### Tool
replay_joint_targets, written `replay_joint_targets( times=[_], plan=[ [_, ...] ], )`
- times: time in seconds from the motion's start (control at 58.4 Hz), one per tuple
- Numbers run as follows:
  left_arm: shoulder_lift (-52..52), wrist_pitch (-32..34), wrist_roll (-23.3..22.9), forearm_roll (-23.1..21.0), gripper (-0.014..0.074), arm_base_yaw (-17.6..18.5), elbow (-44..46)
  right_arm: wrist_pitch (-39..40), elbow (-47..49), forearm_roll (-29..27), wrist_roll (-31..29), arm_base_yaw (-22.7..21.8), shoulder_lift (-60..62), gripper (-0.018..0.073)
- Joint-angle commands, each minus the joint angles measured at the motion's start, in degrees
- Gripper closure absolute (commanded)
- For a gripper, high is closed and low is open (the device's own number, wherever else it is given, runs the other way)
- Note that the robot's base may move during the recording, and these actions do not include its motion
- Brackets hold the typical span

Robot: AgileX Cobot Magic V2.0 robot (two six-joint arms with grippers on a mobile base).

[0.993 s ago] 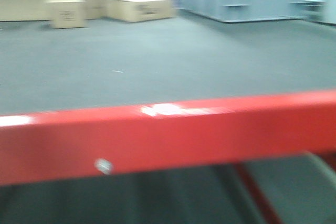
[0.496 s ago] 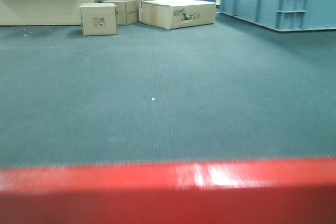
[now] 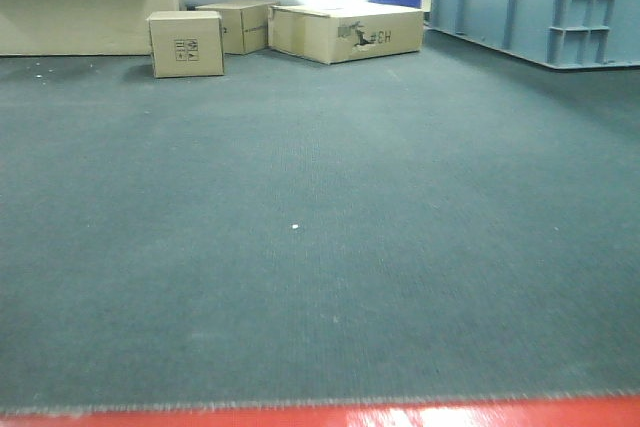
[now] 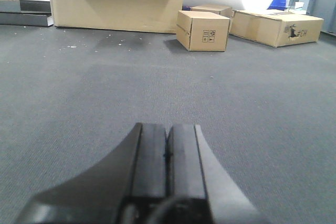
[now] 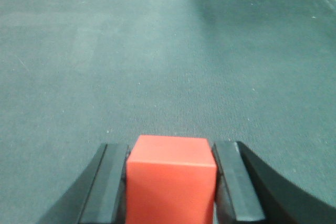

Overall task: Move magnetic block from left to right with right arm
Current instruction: 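Turn the base toward the second grey carpet table, then lower the red cube with the right gripper onto the table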

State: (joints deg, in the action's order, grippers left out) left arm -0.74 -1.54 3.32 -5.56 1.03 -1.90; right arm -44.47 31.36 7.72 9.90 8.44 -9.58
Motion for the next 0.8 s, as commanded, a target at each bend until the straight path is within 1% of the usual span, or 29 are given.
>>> replay_joint_targets(
  times=[0.0, 0.513, 0.633, 0.787],
  plan=[
    [-0.56, 4.82, -0.34, -0.27, 0.0722, 0.27, -0.48, 4.9, 1.56, 0.76, -0.6, -0.18, -1.06, 0.0326],
    [-0.56, 4.82, -0.34, -0.27, 0.0722, 0.27, -0.48, 4.99, 1.56, 0.76, -0.6, -0.18, -1.06, 0.0326],
    [-0.56, 4.82, -0.34, -0.27, 0.0722, 0.27, -0.48, 6.31, 1.56, 0.71, -0.6, -0.18, -1.06, 0.0326],
    [-0.56, 4.82, -0.34, -0.27, 0.0722, 0.27, -0.48, 6.52, 3.67, -1.83, -1.15, -0.18, -3.6, 0.0326]
  ],
)
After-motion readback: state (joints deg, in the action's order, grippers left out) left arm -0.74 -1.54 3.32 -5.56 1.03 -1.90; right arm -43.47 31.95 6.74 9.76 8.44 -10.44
